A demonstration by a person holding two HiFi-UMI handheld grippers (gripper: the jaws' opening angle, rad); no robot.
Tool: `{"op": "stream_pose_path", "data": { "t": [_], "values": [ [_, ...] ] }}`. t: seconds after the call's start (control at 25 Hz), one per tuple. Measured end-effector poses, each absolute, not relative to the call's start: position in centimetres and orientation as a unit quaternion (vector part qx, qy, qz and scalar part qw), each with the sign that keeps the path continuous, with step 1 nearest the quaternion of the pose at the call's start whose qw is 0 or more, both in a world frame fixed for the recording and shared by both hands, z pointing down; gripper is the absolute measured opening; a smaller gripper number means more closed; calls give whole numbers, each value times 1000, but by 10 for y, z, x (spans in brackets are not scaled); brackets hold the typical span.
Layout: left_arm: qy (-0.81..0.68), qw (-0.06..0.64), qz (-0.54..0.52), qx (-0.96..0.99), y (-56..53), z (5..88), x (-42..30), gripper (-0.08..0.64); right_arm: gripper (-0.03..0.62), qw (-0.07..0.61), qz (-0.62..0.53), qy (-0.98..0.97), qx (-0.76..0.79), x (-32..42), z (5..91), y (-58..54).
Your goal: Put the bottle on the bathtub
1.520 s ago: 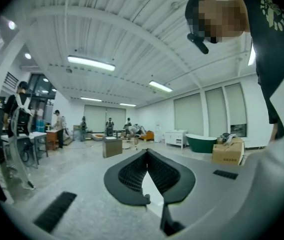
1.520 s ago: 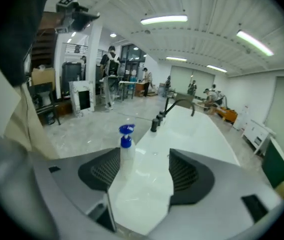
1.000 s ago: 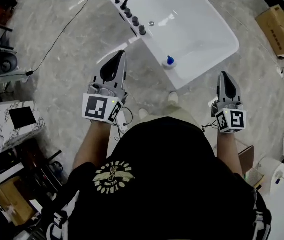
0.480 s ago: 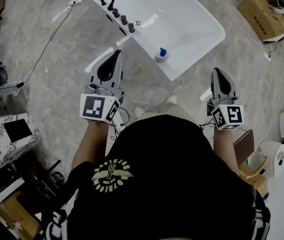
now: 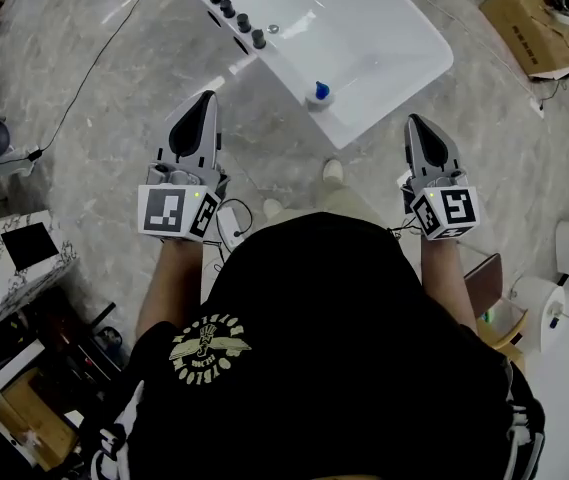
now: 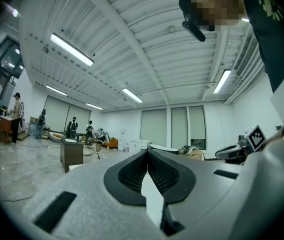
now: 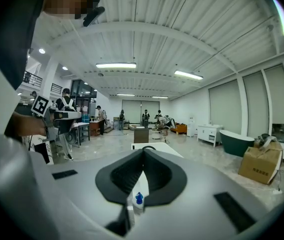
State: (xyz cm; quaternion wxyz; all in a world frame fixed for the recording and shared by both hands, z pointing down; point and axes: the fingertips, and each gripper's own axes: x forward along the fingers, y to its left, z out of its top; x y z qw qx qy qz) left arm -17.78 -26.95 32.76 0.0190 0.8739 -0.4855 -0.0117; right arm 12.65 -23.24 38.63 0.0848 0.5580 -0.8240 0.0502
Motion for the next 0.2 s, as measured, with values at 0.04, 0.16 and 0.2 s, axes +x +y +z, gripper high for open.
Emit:
{"op": "stream_pose_path", "data": {
  "t": [0.04,0.16,0.2],
  "values": [
    [-489,19,-9,872,-272,329,-177,9,9,89,47,-828,551,127,388,-238],
    [-499,15,-3,867,-276,330,-174,9,9,99,37,-839,534,129,393,-246],
    [-502,14,-1,865,-277,330,-173,9,9,102,35,-842,528,130,395,-248]
  ]
}}
